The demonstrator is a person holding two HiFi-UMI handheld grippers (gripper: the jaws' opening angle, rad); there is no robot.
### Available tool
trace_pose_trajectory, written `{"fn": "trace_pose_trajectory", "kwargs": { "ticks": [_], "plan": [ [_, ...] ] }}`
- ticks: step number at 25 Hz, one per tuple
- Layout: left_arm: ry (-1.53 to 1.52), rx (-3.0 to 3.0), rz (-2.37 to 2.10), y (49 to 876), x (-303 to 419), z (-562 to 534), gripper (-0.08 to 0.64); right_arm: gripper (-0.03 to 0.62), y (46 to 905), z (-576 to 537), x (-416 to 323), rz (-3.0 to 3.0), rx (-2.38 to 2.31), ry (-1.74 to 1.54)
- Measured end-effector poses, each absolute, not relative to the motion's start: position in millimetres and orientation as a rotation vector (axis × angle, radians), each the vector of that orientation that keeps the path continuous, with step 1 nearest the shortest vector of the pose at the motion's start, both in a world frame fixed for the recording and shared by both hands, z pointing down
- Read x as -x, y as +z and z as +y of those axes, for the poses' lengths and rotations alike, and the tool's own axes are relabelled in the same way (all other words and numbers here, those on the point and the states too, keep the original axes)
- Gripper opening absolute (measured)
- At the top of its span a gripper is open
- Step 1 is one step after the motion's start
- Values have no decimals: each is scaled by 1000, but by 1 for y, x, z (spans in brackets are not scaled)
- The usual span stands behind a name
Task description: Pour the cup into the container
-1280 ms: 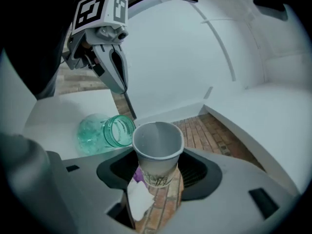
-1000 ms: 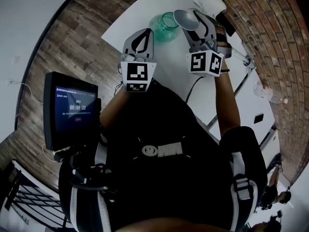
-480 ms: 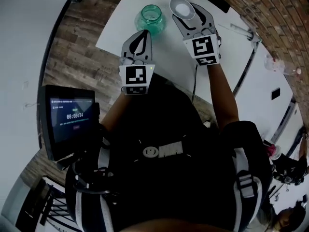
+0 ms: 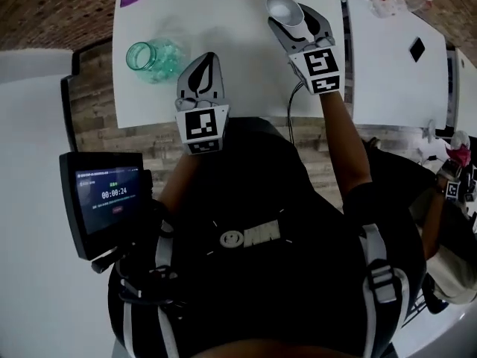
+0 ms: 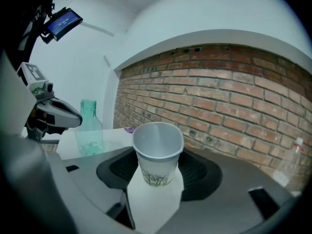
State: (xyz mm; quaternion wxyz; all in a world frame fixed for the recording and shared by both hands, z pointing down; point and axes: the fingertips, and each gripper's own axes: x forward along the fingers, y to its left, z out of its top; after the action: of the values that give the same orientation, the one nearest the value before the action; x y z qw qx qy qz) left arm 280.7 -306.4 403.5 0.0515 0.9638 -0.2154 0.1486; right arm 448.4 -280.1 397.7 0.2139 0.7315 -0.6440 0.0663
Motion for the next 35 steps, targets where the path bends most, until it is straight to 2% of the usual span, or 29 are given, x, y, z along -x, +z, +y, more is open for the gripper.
{"fn": "trace_pose_trajectory", "kwargs": {
  "ticks": [8,12,25,29,35],
  "plan": [
    [590,-2953,-575,424,-295,-288,-6,261,521,-250,-426,-1875,-2075,453],
    [657,-2937,-579,442,-294,-291,-6,261,551,-252,-421,-1892,-2081,513],
    [649,-2929,-557,440,-301,-290,-6,266,552,-250,-414,-1922,-2055,536],
    [646,-2932,-555,440,-301,-290,-6,335,551,-251,-406,-1950,-2034,535],
    [623,-2938,-553,438,-302,-294,-6,353,538,-250,-409,-1975,-2074,520]
  ]
}}
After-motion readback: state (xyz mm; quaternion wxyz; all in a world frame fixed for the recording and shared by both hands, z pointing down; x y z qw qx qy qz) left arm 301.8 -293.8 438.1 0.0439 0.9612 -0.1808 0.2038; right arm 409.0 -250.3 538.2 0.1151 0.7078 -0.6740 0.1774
